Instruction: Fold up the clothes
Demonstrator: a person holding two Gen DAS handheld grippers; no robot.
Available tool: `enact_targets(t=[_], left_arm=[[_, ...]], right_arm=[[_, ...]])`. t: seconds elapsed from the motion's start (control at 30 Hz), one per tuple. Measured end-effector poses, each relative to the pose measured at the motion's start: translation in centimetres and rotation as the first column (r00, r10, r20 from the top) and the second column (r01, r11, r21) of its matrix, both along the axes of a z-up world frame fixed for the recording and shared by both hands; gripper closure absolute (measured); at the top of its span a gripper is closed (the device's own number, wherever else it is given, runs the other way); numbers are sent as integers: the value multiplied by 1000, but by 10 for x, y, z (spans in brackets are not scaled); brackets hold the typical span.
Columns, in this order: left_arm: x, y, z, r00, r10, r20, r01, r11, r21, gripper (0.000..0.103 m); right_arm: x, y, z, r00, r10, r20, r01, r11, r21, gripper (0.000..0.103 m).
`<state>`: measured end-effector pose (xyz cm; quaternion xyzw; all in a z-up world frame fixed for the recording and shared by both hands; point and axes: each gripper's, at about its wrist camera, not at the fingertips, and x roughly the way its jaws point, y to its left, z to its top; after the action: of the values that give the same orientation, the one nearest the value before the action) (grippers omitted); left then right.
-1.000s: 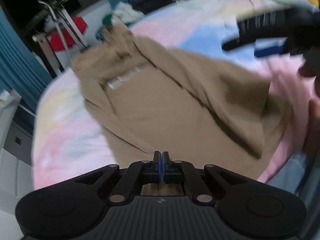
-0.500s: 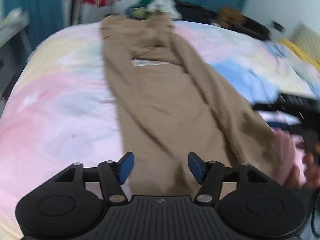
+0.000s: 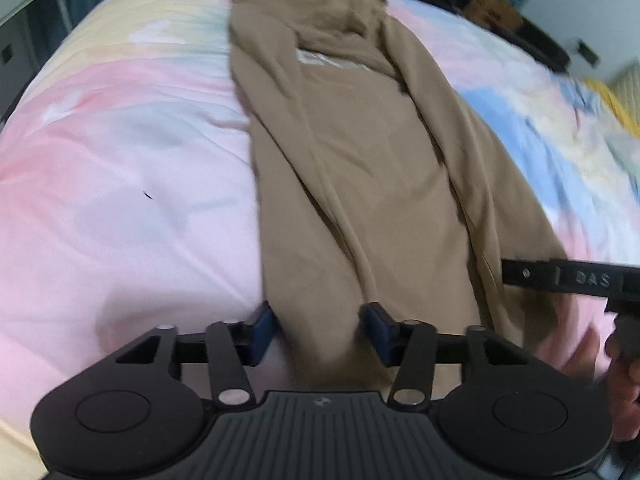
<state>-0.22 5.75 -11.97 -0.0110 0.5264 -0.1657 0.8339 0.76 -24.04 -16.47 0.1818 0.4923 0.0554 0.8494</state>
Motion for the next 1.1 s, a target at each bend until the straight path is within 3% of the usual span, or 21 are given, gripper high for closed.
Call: enact_targets(t=[0.03,0.1,0.17,0.23,0.37,0.5,0.6,0.77,0.9,1.1], left_arm=[[-1,-3,-2,1000,-12,-3,12,1000,8,67],[-2,-8,-4,1000,-29,-8,29,999,19,80],[-3,-8,-2,999,-36,-4,36,999,28,91],[-5,-4,7,999,-37,13,37,999,16,95],[-5,12,34,998,-11,57,15,997,-74,97],[-10,34,88,986,55,157,-33,990,-140,97],[-14,51,130,967,109,229,-65,979,-191,97],[-29,71,190,943,159,292,-80,961,-266,97],[-61,78,195,946,157,283,-81,961,-263,97],[-130,83,140,980,106,169,-66,972,-226,97]], right_arm=[[-3,5,1,1000,22,-3,-22,1000,-19,74],[-8,14,5,998,62,-1,-62,996,-65,90],[-13,19,10,997,83,6,-82,993,-86,94],[-17,19,21,995,92,31,-89,992,-92,95],[-27,8,53,991,75,110,-72,997,-25,96],[-29,-9,98,977,36,211,-55,995,86,96],[-31,-16,136,956,19,294,-67,986,156,96],[-41,-22,184,913,20,408,-99,979,175,96],[-63,-19,188,896,34,443,-123,977,175,95],[-128,-18,136,922,64,381,-140,974,176,95]])
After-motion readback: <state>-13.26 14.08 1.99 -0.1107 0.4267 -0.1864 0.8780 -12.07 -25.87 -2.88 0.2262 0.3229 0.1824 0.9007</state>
